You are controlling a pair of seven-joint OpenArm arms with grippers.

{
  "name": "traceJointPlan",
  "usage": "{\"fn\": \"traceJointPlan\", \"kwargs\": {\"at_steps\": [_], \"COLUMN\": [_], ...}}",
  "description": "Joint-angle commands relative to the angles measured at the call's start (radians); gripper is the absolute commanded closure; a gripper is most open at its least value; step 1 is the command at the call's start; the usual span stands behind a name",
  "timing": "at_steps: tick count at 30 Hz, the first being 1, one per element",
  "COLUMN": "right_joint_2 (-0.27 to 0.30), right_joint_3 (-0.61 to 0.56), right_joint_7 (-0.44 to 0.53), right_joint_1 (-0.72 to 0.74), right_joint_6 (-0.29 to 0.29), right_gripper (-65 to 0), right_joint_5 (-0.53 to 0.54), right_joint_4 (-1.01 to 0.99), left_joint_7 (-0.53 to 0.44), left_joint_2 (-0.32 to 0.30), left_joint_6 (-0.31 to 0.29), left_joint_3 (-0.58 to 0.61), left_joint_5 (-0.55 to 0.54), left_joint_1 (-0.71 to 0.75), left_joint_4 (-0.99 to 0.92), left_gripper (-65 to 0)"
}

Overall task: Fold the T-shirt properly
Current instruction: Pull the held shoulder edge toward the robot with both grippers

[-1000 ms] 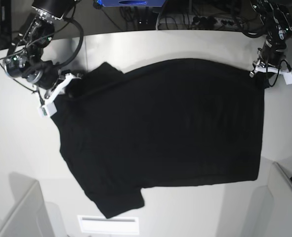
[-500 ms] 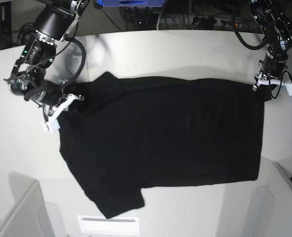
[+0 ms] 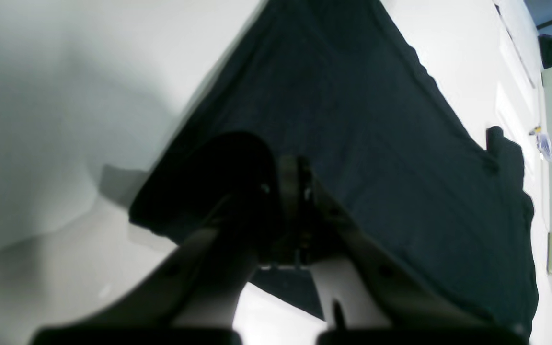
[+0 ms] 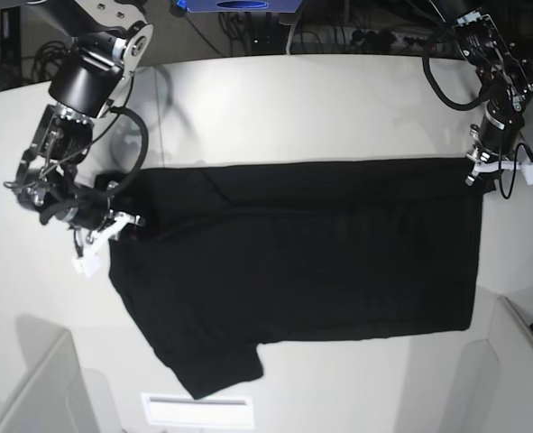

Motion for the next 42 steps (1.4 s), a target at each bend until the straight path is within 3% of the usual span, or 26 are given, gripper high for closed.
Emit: {"fn": "traceJointPlan", "kwargs": {"at_steps": [1,9,15,23,42], "right_joint_2": [0.020,0.021,0.044,0.052,0.064], "right_joint_3": [0.000,-0.009,-0.147,-0.146,-0.155], "right_joint_7": [0.020,0.035,0.115,0.129,0.169], "right_joint_1": [0.039,0.085,0.090,0.134,0.165], "right_joint_6": [-0.001,-0.001,-0.001,-0.002,-0.002], "right_gripper": [0.0,0.0,0.0,0.0,0.0], "right_joint_5": [0.018,0.018,0.019,0.019,0.019], "right_joint_4": [-0.007,-0.047,-0.049,-0.165,-0.182], "left_joint_7": [-0.020,-0.020,-0.020,-0.020,-0.020], "left_joint_2": [-0.016,-0.016,-0.027,-0.030,-0.063], "left_joint_6": [-0.010,-0.010,-0.010,-0.010,-0.010], "left_joint_3": [-0.001,-0.001,0.045,0.043,0.043], "left_joint_5": [0.001,0.070,0.072,0.072,0.072], "left_joint_1": [-0.020,-0.064,-0.104,-0.142,-0.179], "left_joint_4": [0.016,0.017,-0.032,-0.084,-0.098], "left_gripper": [0.0,0.0,0.0,0.0,0.0]}}
